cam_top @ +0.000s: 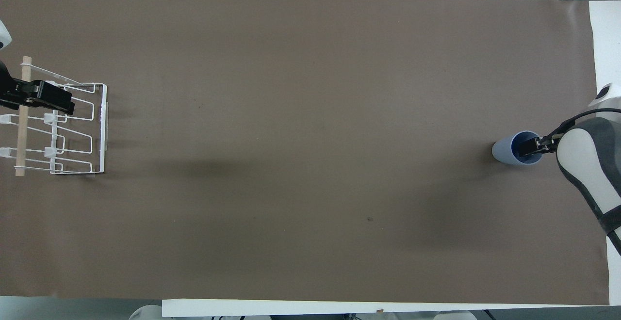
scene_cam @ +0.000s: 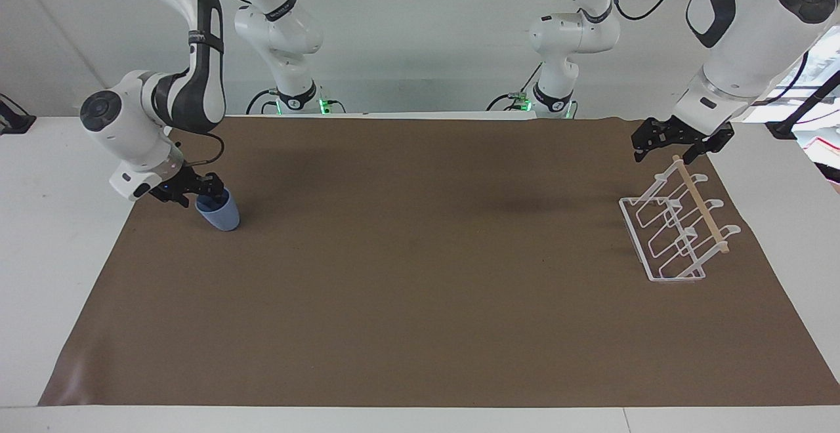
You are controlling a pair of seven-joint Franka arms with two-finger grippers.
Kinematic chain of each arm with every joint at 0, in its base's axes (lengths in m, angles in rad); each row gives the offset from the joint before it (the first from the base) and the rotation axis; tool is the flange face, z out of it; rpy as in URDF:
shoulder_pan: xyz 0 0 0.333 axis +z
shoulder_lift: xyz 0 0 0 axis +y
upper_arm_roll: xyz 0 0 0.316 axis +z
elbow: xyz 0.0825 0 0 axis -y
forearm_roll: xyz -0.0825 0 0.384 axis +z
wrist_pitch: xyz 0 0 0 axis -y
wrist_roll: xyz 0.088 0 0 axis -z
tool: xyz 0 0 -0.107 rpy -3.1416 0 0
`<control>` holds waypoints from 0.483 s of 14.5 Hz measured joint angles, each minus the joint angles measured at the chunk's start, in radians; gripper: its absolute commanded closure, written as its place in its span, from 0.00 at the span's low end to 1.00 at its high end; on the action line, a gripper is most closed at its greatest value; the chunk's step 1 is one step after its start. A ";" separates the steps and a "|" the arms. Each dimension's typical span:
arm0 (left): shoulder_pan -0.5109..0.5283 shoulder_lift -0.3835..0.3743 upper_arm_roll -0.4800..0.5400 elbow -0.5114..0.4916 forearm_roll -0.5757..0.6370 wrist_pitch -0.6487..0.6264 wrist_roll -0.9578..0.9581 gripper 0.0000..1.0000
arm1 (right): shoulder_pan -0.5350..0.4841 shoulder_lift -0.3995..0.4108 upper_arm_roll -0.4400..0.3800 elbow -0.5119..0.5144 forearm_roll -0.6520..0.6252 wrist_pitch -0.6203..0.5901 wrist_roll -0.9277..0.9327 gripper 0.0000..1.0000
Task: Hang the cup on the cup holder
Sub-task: 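Reach the right gripper to the blue cup and grasp its base, then lift the cup with the right gripper while the left gripper approaches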
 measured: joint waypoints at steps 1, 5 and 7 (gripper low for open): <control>0.000 0.000 0.001 0.000 0.000 0.000 -0.002 0.00 | 0.000 0.000 0.000 -0.006 0.000 0.004 -0.006 0.90; -0.001 0.000 0.000 0.000 0.000 0.001 -0.038 0.00 | 0.000 0.000 0.000 -0.007 0.000 0.008 -0.010 1.00; -0.001 0.000 -0.002 0.000 0.000 0.003 -0.073 0.00 | 0.000 0.000 0.000 -0.006 0.000 0.008 -0.012 1.00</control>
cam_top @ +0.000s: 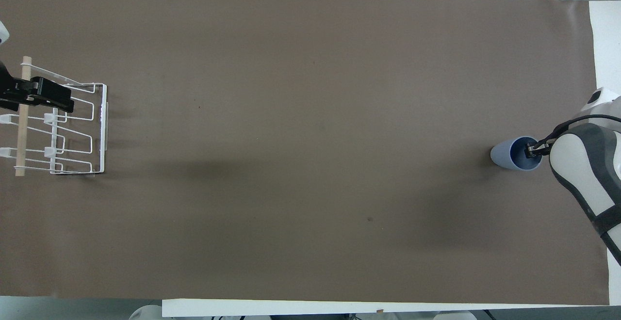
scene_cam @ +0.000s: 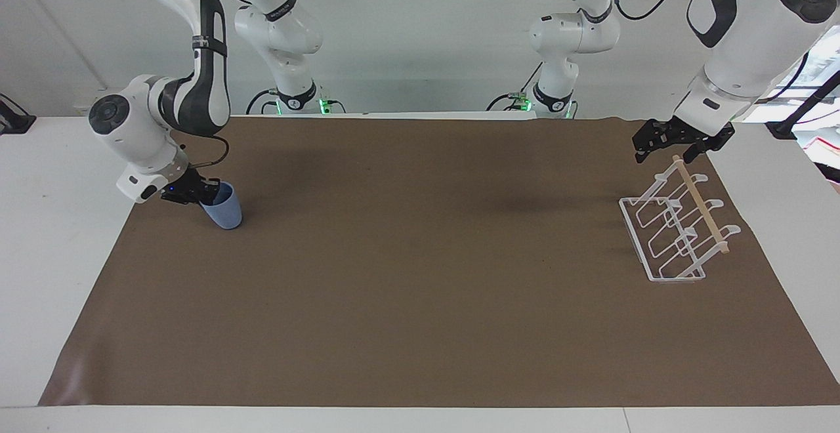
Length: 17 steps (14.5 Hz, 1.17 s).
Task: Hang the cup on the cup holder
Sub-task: 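Lift the cup with the right gripper while the left gripper approaches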
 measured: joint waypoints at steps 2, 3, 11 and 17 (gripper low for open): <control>0.000 0.000 0.000 0.000 0.000 0.001 -0.028 0.00 | 0.000 0.000 0.004 0.027 0.007 -0.062 -0.009 1.00; 0.000 0.000 0.000 0.000 -0.001 0.003 -0.049 0.00 | 0.001 -0.002 0.014 0.065 0.040 -0.137 -0.018 1.00; -0.101 0.000 -0.004 -0.009 -0.024 0.102 -0.697 0.00 | 0.091 -0.023 0.059 0.204 0.618 -0.457 -0.029 1.00; -0.196 0.000 -0.007 -0.022 -0.154 0.150 -1.412 0.00 | 0.229 -0.032 0.060 0.141 0.975 -0.444 0.047 1.00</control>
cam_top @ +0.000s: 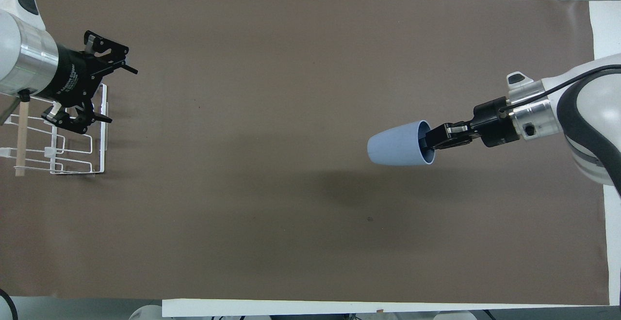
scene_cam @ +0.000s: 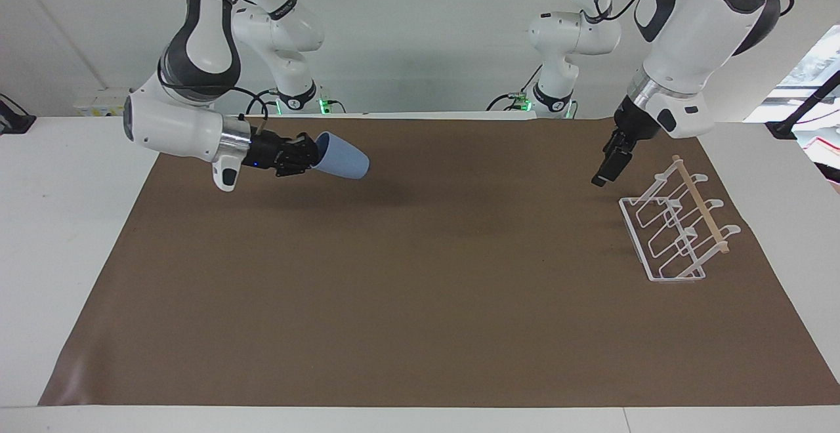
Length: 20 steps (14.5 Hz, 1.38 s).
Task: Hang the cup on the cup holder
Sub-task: 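Lift the cup with the right gripper while the left gripper approaches, then grasp the cup rim with the left gripper while the right holds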
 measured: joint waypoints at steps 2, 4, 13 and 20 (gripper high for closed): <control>-0.047 -0.001 -0.002 0.000 -0.062 0.014 -0.162 0.00 | 0.088 -0.006 0.001 -0.015 0.107 0.060 0.076 1.00; -0.067 -0.001 -0.004 0.000 -0.151 0.014 -0.294 0.00 | 0.161 -0.015 0.002 -0.036 0.203 0.122 0.127 1.00; -0.151 -0.022 -0.010 -0.019 -0.271 -0.024 -0.557 0.00 | 0.392 -0.030 0.001 -0.070 0.398 0.356 0.223 0.98; -0.235 -0.063 -0.012 -0.124 -0.271 0.044 -0.536 0.00 | 0.499 -0.030 0.001 -0.073 0.415 0.497 0.253 0.98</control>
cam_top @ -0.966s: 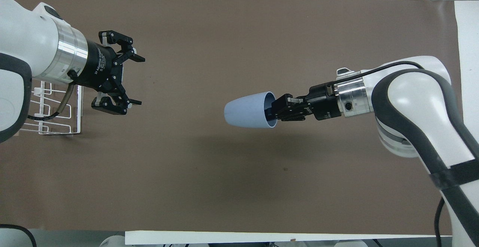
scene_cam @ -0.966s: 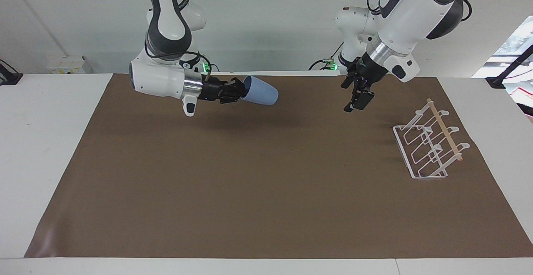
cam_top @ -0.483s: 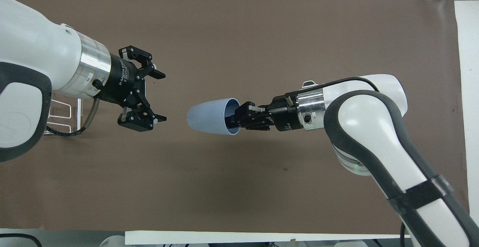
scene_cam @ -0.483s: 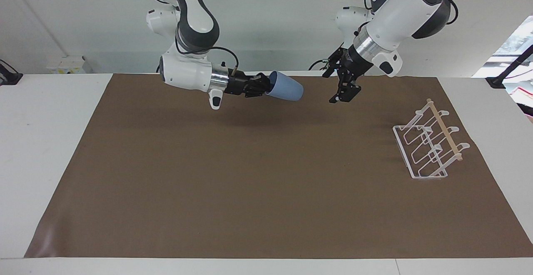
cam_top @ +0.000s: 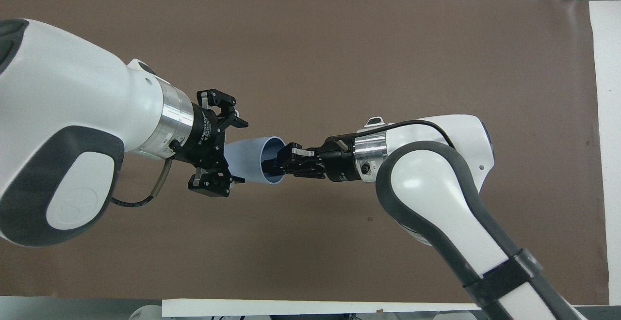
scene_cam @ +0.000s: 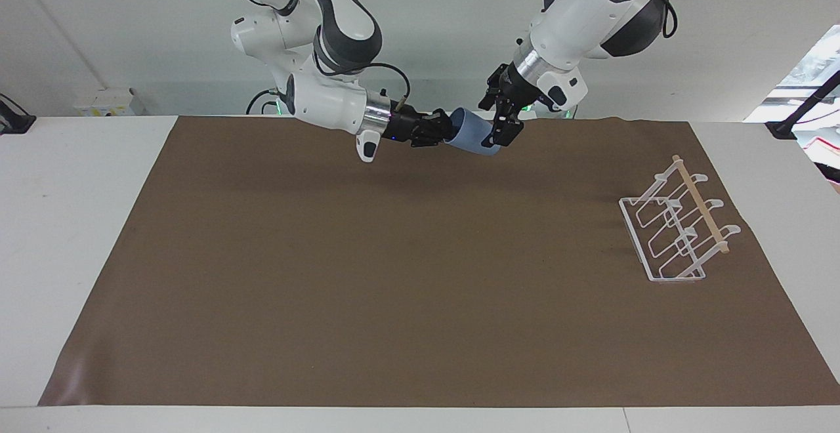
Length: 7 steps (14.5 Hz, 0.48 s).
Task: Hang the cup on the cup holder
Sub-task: 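Grasp the cup rim with the left gripper while the right holds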
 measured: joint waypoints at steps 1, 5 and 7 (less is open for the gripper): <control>-0.002 -0.006 0.000 -0.025 0.000 0.019 0.008 0.00 | 0.003 0.000 0.000 0.000 0.000 0.002 0.001 0.98; -0.002 -0.020 0.002 -0.106 0.000 0.073 0.045 0.00 | 0.003 0.000 -0.003 0.000 0.000 0.002 0.001 0.98; -0.002 -0.027 0.002 -0.148 0.000 0.106 0.064 0.18 | 0.003 0.000 -0.003 0.000 0.000 0.003 0.001 0.98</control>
